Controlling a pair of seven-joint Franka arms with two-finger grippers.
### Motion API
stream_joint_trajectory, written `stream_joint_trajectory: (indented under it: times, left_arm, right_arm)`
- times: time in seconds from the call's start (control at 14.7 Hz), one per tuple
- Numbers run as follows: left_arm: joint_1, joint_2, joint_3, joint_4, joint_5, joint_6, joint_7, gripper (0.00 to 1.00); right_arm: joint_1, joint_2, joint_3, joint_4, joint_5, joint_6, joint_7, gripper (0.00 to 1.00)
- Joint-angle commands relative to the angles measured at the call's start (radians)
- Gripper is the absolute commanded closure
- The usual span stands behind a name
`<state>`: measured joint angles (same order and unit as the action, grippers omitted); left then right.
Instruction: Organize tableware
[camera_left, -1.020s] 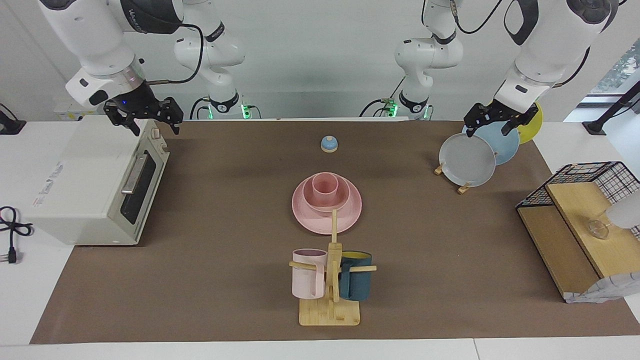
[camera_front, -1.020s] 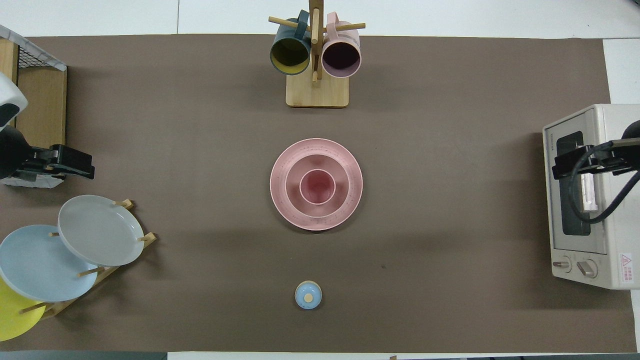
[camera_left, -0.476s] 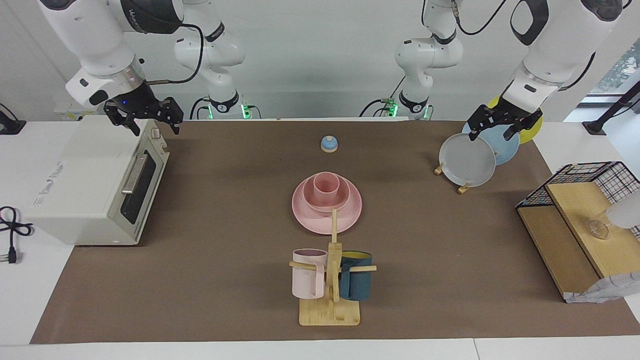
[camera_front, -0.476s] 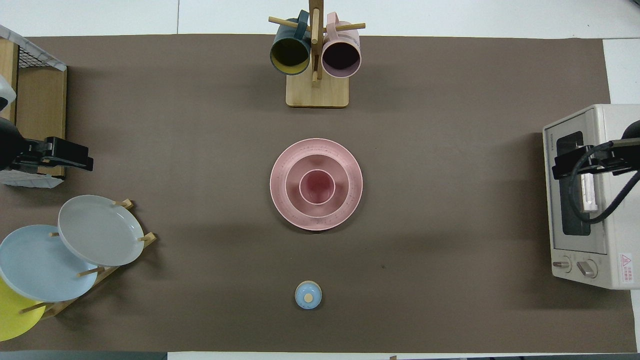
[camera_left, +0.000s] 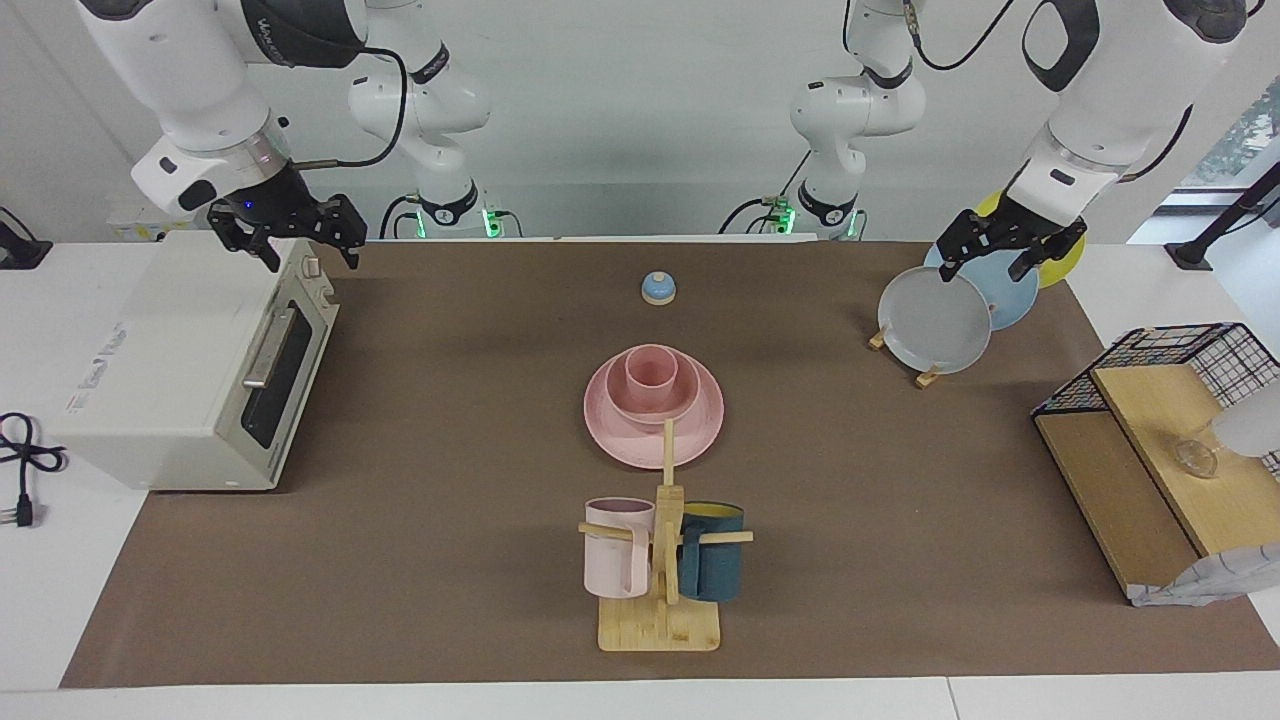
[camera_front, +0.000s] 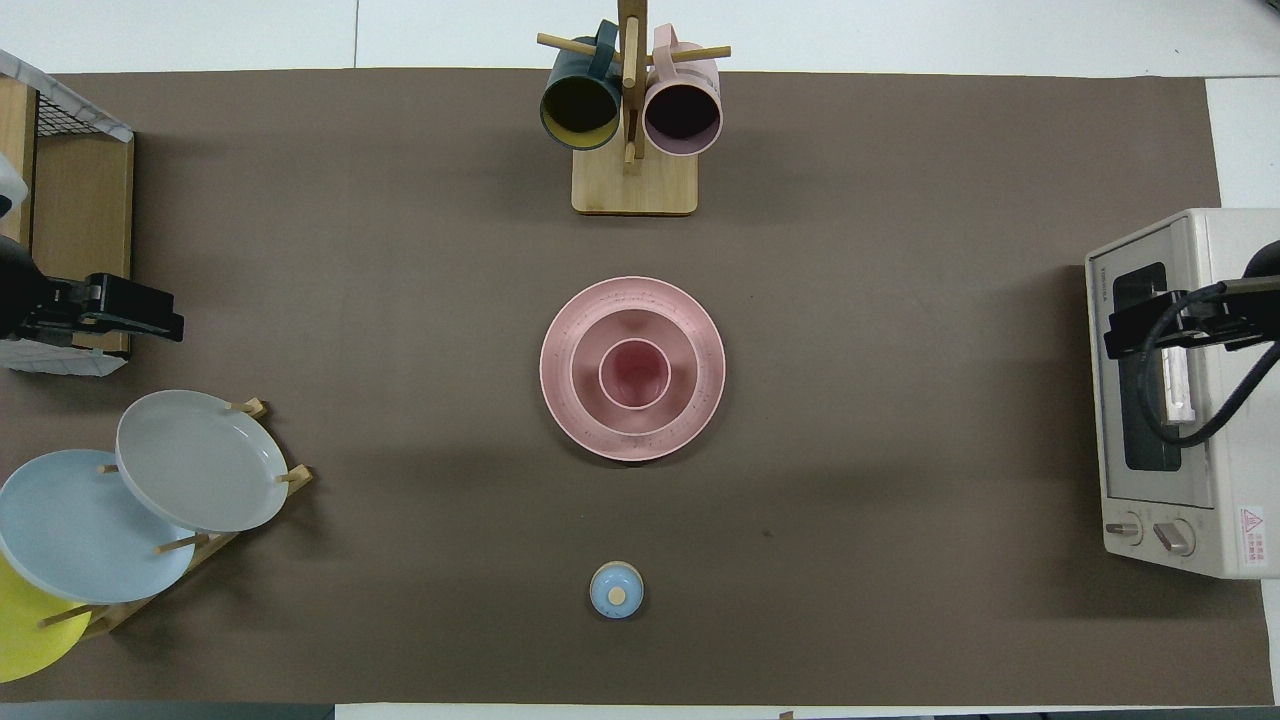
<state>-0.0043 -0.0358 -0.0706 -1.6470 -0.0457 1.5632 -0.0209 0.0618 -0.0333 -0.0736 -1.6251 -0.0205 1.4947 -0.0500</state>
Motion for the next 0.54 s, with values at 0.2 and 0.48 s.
stream_joint_trajectory:
  times: [0.2,0.48]
  left_arm:
    - [0.007,-0.012,-0.012,-0.01,0.038,-0.002,0.022,0.0]
    - [0.007,-0.013,-0.012,-0.011,0.04,-0.003,0.042,0.0]
  right_arm:
    - [-0.004,-0.005,0.002,0.001,0.011,-0.002,-0.025,0.0]
    - [-0.004,-0.008,0.002,-0.001,0.01,-0.019,-0.024,0.0]
